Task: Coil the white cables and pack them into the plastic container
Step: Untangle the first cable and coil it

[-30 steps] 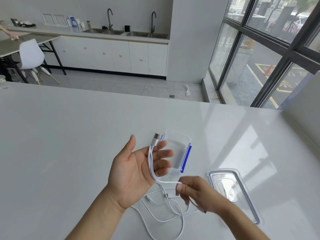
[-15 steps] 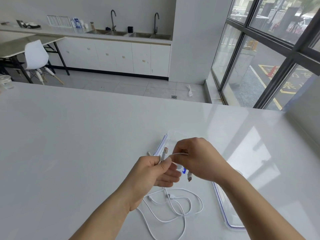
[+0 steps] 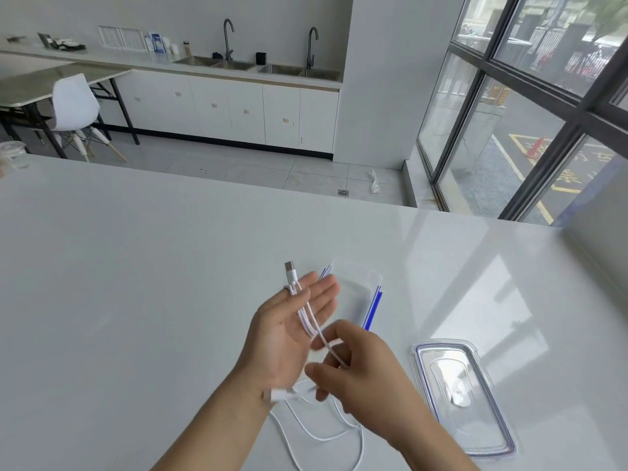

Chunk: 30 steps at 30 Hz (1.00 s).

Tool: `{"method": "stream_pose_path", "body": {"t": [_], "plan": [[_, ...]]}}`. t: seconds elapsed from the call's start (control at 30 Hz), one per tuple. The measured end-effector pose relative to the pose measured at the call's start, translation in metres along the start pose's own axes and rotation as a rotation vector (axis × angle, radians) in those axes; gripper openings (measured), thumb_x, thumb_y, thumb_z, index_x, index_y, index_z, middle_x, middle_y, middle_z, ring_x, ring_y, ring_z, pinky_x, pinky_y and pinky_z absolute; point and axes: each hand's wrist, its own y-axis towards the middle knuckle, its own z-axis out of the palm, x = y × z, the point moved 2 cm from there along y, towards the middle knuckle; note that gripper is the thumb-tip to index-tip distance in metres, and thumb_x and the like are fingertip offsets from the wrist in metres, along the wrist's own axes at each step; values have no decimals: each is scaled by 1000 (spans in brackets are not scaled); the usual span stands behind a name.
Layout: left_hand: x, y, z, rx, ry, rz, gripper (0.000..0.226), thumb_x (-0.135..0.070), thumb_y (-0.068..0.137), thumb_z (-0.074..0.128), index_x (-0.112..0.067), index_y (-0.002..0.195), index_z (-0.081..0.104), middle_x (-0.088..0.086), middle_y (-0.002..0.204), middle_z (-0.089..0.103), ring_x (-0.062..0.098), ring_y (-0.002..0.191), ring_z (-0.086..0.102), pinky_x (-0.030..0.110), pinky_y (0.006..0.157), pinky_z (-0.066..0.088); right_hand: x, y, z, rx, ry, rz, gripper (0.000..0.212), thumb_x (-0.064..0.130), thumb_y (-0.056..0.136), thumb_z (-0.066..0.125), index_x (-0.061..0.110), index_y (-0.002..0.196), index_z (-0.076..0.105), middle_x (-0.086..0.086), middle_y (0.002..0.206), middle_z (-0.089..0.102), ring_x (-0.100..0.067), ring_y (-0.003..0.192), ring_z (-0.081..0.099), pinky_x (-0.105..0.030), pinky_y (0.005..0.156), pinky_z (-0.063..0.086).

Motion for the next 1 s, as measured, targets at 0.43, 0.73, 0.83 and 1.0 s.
{"method": "stream_pose_path", "body": {"t": [0.43, 0.73, 0.83, 1.0], "plan": [[-57, 17, -21, -147, -206, 209, 26, -10, 105, 39, -8, 96, 64, 10, 90, 80, 22, 86, 79, 33, 75, 64, -82, 10, -24, 35, 254, 43, 22, 33, 74, 84, 13, 76, 75, -2, 74, 74, -14, 68, 63, -31, 69, 55], [-90, 14, -43, -238, -255, 350, 26, -13, 106, 38, -12, 96, 62, 2, 83, 80, 14, 81, 78, 31, 79, 63, -120, 4, -24, -208, 757, 15, 47, 49, 85, 70, 15, 58, 51, 1, 52, 28, -13, 46, 20, -24, 46, 18], [-87, 14, -42, -234, -240, 342, 26, -13, 106, 38, -12, 97, 62, 3, 84, 80, 14, 82, 78, 32, 83, 56, -134, 8, -13, -73, -184, -77, 55, 59, 86, 67, 10, 65, 55, 4, 55, 40, -13, 54, 33, -28, 53, 29], [-71, 16, -27, -137, -239, 255, 28, -14, 105, 40, -9, 98, 67, 6, 93, 80, 19, 90, 78, 33, 83, 63, -135, 32, -2, -77, -550, 28, 29, 43, 98, 57, 19, 81, 55, 3, 69, 61, -24, 69, 55, -37, 67, 48]]}}
